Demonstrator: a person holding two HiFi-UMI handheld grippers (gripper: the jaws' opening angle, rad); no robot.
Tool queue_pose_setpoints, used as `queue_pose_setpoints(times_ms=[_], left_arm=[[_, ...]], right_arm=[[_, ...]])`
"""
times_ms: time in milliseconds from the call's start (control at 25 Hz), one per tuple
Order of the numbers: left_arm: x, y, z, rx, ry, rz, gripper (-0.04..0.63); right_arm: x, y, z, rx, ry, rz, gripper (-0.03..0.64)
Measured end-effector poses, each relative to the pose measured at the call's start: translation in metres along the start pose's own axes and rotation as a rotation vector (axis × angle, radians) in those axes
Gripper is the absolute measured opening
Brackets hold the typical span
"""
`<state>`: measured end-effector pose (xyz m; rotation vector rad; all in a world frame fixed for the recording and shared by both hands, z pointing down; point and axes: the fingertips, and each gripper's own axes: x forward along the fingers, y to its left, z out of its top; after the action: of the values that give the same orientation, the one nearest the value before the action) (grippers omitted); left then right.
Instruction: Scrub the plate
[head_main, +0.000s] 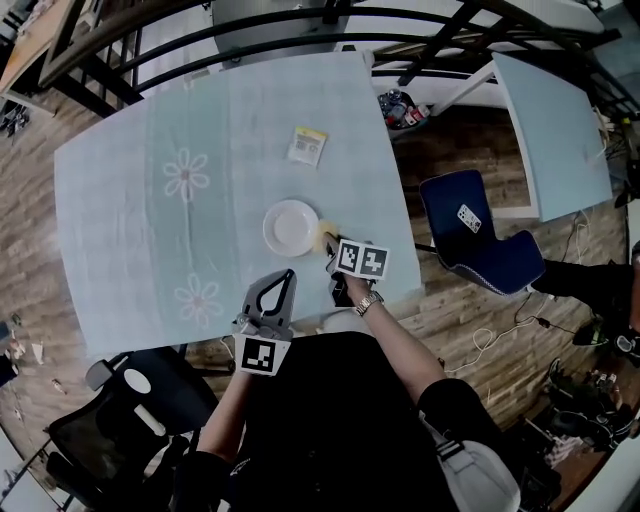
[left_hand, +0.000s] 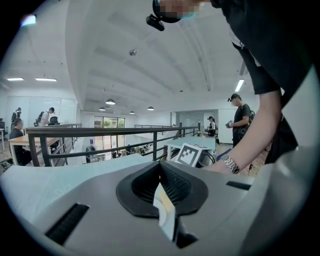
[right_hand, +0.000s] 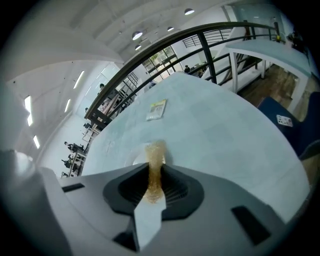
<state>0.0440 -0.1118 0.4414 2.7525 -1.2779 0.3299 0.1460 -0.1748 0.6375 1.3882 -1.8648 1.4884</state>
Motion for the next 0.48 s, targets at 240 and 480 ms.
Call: queue_pose_setpoints(times_ms=[240,480], left_arm=[[-0.004,0.008,0.008,-0.006,-0.031,0.005,0.012],[-0.013,0.012,0.014,-0.005,-0.048,-0.011,0.012]], right_arm=[[-0.027,0.034,0.016,-0.062,-0.059,0.053,0.066],[-0.049,0.061,0.016,-0.136,-0.064,0.079,0.066]])
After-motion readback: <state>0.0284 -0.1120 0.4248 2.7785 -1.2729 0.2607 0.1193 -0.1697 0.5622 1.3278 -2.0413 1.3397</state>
